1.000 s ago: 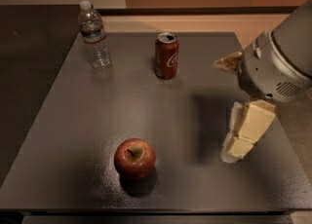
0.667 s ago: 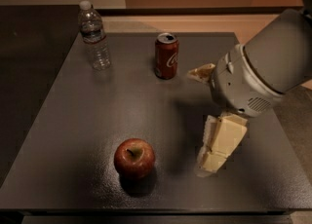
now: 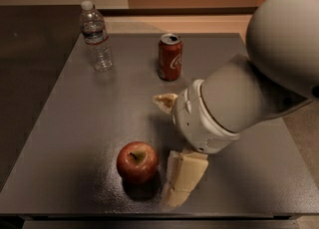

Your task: Move apple near coke can

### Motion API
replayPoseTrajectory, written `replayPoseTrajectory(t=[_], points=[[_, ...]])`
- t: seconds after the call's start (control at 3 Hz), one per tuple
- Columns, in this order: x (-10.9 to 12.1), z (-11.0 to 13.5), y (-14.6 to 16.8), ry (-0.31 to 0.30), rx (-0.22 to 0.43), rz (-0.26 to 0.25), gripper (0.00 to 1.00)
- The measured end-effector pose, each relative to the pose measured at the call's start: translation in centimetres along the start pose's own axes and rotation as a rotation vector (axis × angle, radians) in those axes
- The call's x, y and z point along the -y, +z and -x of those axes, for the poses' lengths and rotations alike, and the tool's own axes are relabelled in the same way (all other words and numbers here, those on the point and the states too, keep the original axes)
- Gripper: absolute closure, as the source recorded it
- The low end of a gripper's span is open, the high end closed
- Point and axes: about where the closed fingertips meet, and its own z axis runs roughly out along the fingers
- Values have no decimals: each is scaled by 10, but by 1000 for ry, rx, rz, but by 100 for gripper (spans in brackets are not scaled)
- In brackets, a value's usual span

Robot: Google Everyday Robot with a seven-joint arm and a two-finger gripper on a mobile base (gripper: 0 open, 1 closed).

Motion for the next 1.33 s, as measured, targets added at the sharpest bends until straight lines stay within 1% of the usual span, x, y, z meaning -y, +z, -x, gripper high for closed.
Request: replayPoseTrajectory(t=[0.33,0.67,1.0,1.33], points=[[-10,15,42,-51,-5,19,0],[-7,13,50,-55,-11,22,0],[-7,7,56,-50,-23,30,18],[-5,0,52,-34,-24,34,41]])
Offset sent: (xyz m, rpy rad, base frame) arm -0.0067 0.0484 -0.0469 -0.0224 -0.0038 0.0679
